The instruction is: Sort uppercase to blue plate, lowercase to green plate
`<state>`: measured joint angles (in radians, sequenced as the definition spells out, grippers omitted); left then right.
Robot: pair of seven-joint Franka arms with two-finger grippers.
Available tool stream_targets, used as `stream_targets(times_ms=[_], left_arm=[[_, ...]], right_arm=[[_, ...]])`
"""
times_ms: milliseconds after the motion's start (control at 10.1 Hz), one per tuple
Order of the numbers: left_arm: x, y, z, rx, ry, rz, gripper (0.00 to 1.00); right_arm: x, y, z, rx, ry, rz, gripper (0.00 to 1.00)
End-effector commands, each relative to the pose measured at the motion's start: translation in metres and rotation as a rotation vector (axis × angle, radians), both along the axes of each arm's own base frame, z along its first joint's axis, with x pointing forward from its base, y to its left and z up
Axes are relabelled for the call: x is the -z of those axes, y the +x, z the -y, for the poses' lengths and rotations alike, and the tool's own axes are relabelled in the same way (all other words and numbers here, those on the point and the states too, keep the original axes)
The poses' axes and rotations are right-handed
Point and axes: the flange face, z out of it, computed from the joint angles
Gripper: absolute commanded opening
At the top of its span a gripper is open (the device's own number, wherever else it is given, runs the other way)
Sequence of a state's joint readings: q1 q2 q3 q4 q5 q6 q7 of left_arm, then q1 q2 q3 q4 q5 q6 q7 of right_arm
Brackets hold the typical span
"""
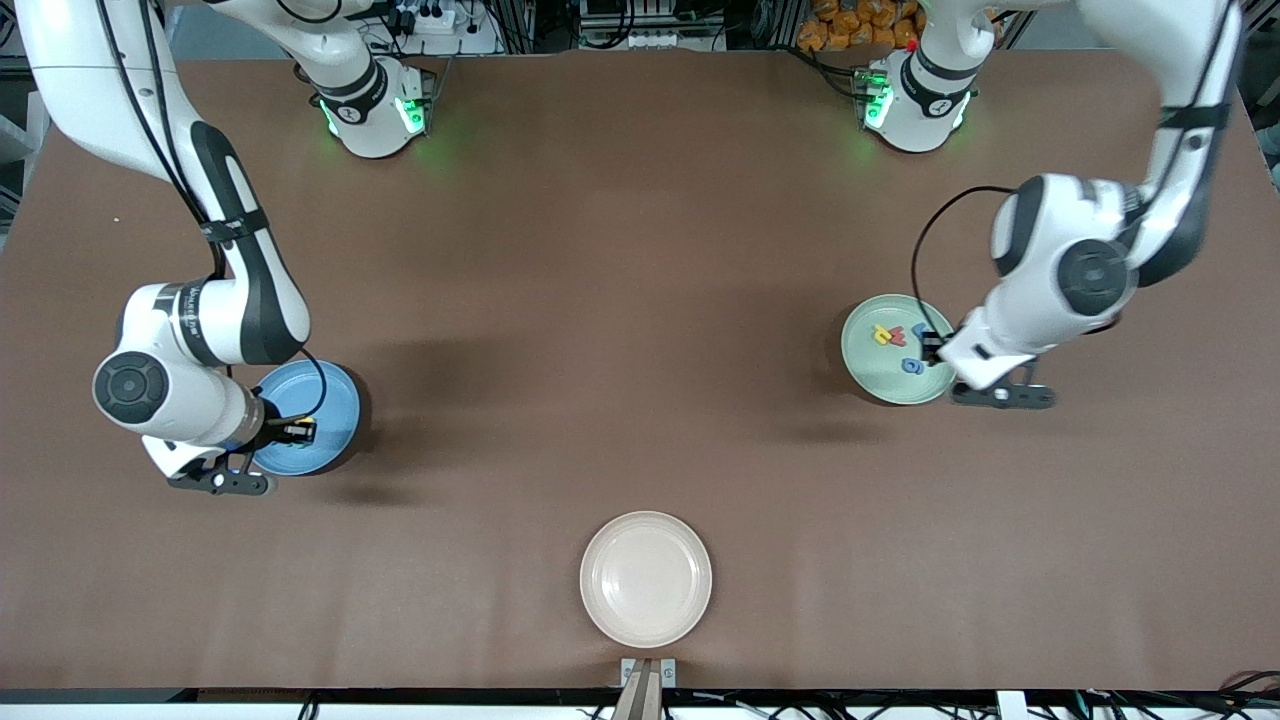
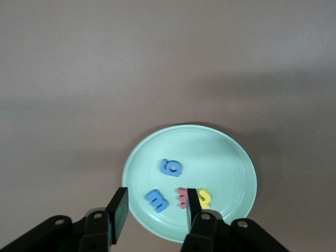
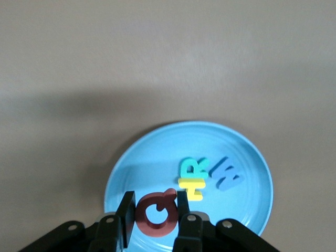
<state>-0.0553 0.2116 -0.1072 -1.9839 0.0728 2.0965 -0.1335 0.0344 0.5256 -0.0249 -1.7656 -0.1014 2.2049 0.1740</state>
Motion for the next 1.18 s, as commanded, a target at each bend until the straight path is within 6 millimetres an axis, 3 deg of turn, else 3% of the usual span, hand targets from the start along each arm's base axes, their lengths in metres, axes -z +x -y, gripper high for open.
stream_targets(times_ms=[0,197,395,493,592,888,1085], left_arm=[[-0.055,0.020,-0.020,-0.060,-0.020,0.004,0.56],[-0.106,0.034,-0.033,-0.115,-0.068,0.014,0.62],[-0.159,0.038,-0.060,-0.155,-0.079,0.048,0.82],[-0.180,0.034,-0.077,-0.172,-0.080,0.082,0.87],[-0.198,0.027,-0.090,-0.144,-0.083,0.112,1.00],[-0.240,0.009,-0.081,-0.092,-0.086,0.168,1.00],[-0.264,0.005,-0.069,-0.077,-0.090,0.181,1.00]], right_arm=[[0.013,-0.034,0.014,0.002,0.003,0.015,1.00],[-0.008,-0.037,0.014,0.009,0.002,0.021,1.00],[-0.052,-0.045,0.015,0.013,0.003,0.055,1.00],[-0.071,-0.055,0.014,0.004,0.004,0.076,1.00],[-0.089,-0.070,0.013,-0.025,0.007,0.091,1.00],[-0.130,-0.126,0.010,-0.069,0.010,0.128,1.00],[-0.160,-0.129,0.006,-0.080,0.008,0.159,1.00]])
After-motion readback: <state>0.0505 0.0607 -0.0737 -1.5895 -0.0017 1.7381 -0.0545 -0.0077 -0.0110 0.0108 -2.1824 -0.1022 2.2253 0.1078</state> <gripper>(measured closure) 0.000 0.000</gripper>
